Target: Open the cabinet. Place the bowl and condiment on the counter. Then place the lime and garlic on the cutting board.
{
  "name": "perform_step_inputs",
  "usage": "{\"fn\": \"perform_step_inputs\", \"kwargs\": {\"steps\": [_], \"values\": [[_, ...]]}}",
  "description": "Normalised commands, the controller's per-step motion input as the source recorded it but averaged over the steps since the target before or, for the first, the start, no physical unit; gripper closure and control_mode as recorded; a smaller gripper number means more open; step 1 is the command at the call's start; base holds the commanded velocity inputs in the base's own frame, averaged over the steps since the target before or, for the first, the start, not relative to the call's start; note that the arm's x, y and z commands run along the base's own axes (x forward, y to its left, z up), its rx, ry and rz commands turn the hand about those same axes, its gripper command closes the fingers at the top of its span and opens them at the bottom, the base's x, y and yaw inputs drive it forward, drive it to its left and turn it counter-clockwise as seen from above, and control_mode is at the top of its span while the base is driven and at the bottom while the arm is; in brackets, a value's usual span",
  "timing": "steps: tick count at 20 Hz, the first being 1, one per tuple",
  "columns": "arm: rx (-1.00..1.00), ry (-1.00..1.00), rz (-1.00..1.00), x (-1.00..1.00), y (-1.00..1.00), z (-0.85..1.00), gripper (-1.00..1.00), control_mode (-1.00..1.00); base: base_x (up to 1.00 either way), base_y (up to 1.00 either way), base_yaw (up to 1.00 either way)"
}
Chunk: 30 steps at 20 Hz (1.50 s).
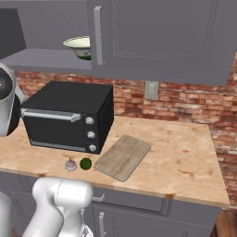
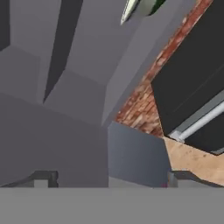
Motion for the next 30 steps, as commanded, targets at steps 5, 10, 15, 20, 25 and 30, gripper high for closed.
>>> {"fn": "perform_step_inputs", "kwargs": {"steps": [5,10,15,20,25,30], "values": [[-0.25,-0.07,-0.39,-0.06,-0.80,0.03,-1.00,-1.00,0.00,0.00,0.00],[-0.25,-0.15,-0.37,-0.08,-0.72,0.10,-1.00,-1.00,0.00,0.00,0.00],[-0.24,-0.29,-0.30,-0.01,-0.65,0.16,-1.00,-1.00,0.00,0.00,0.00],[-0.13,-0.24,-0.11,0.00,-0.62,0.15,-1.00,-1.00,0.00,0.00,0.00],[0.00,-0.02,0.03,0.00,-0.25,0.24,-1.00,-1.00,0.00,0.00,0.00],[0.00,0.10,0.15,0.00,-0.01,0.24,-1.00,-1.00,0.00,0.00,0.00]]}}
